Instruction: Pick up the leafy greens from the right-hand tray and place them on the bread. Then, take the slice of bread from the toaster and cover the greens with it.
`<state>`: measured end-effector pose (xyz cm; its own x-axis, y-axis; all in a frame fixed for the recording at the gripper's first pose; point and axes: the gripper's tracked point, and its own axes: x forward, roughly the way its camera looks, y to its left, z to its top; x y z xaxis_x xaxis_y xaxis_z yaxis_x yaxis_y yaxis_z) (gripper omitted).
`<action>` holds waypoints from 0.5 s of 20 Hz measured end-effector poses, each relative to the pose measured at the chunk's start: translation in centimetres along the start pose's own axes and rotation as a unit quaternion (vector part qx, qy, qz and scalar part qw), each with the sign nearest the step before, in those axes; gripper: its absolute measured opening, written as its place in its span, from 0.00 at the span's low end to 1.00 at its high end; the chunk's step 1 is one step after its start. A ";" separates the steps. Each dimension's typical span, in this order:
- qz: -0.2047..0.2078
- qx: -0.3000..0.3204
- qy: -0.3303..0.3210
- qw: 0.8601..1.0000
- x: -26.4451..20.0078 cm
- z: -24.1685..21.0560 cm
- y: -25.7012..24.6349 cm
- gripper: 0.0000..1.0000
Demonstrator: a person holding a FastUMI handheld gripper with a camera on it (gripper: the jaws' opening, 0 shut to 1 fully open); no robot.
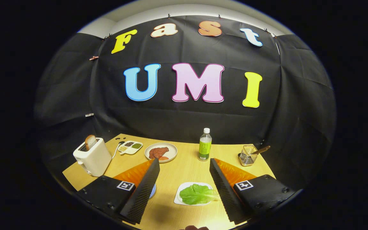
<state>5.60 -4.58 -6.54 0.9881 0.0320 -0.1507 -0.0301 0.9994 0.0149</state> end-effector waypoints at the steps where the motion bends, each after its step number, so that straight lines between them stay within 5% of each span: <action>1: 0.002 -0.002 0.005 1.000 0.5 -0.5 -0.3 0.98; 10: 0.045 -0.031 0.116 0.992 6.2 -9.0 -2.3 0.98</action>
<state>10.46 -6.60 -16.36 0.9201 0.1151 -0.3744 -0.1328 0.9909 -0.0218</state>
